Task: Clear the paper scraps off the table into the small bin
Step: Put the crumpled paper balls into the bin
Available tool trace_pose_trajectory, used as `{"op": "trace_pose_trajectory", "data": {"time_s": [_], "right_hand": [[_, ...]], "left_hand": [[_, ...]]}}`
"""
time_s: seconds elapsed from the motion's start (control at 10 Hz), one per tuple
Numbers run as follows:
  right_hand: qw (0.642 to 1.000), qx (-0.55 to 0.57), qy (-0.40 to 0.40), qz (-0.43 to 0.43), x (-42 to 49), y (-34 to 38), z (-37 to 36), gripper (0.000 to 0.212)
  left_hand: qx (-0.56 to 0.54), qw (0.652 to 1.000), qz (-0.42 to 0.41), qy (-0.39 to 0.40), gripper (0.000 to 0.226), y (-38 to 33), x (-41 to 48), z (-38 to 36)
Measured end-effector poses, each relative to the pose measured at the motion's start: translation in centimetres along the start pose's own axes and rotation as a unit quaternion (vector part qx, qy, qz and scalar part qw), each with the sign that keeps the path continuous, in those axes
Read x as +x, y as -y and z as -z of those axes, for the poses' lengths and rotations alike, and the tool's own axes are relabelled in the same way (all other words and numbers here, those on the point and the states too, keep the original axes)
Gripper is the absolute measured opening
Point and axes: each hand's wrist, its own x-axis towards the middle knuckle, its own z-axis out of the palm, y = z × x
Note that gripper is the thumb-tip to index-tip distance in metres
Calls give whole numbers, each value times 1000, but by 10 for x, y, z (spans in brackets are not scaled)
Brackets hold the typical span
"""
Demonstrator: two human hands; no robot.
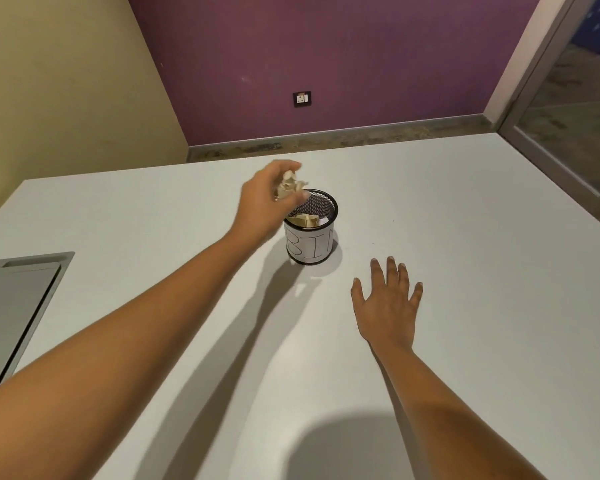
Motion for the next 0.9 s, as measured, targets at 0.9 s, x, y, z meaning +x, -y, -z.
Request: {"op": "trace_pose_trajectory", "data": {"time_s": [0.9], "right_hand": [[1000, 4, -10, -1, 1, 0, -4, 56]], "left_hand": [[343, 926, -108, 116, 35, 21, -20, -32]]}}
